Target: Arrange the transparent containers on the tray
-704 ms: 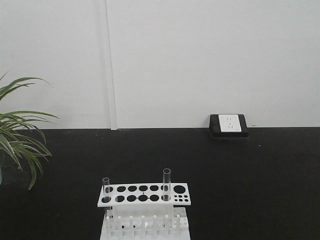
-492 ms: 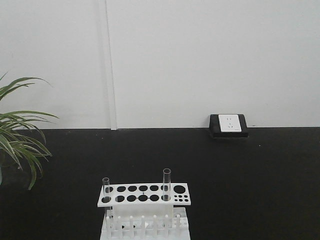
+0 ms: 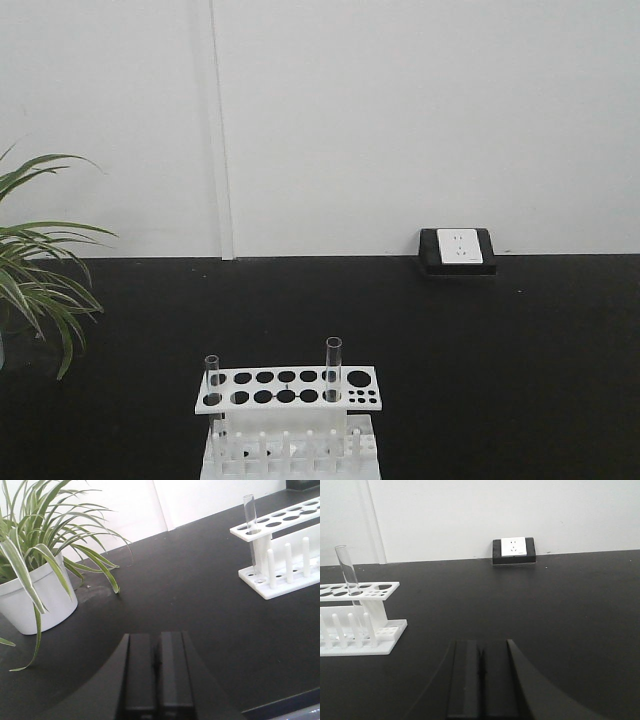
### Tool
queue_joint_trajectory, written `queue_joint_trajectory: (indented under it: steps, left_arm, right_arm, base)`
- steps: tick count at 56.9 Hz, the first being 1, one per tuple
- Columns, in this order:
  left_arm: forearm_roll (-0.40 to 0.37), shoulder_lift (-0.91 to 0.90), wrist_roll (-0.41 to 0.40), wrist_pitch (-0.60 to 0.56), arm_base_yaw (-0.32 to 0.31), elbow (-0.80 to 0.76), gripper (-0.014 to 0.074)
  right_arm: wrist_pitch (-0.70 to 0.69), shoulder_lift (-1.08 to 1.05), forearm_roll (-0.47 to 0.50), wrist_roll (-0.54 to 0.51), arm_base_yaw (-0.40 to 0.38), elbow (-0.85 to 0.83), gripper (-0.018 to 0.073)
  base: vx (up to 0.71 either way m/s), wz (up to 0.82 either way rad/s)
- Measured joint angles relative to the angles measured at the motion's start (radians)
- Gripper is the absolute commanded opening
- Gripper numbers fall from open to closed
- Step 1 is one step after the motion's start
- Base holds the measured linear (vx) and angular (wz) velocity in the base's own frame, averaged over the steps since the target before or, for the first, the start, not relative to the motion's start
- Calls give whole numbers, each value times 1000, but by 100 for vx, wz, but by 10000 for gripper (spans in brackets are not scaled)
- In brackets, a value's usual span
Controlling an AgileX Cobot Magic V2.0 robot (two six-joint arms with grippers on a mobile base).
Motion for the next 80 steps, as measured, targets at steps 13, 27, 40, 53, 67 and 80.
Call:
queue_joint_trajectory:
  steps: [13, 27, 40, 53, 67, 80]
  left_arm:
    - [0, 0, 0, -1, 0, 0, -6]
    - [-6, 0, -10, -68, 0, 2, -6]
    - [-141, 0, -183, -264, 0, -22, -6]
    - [-151, 45, -142, -274, 0, -277, -6]
    - [-152, 416, -84, -299, 0, -646, -6]
    - [-152, 728, -82, -295, 0, -762, -6]
  right_arm:
    - [-14, 0, 0, 0, 0, 0, -11]
    - [-54, 0, 0, 0, 0, 0, -11]
    - [-232, 0, 1, 0, 0, -2, -11]
    - [-241, 56, 16, -14, 0, -254, -11]
    - [-288, 411, 16, -93, 0, -609, -11]
    - [-297, 705, 16, -104, 0, -725, -11]
  base:
    - [0, 0]
    - [0, 0]
    - [0, 0]
    - [0, 0]
    - [0, 0]
    - [0, 0]
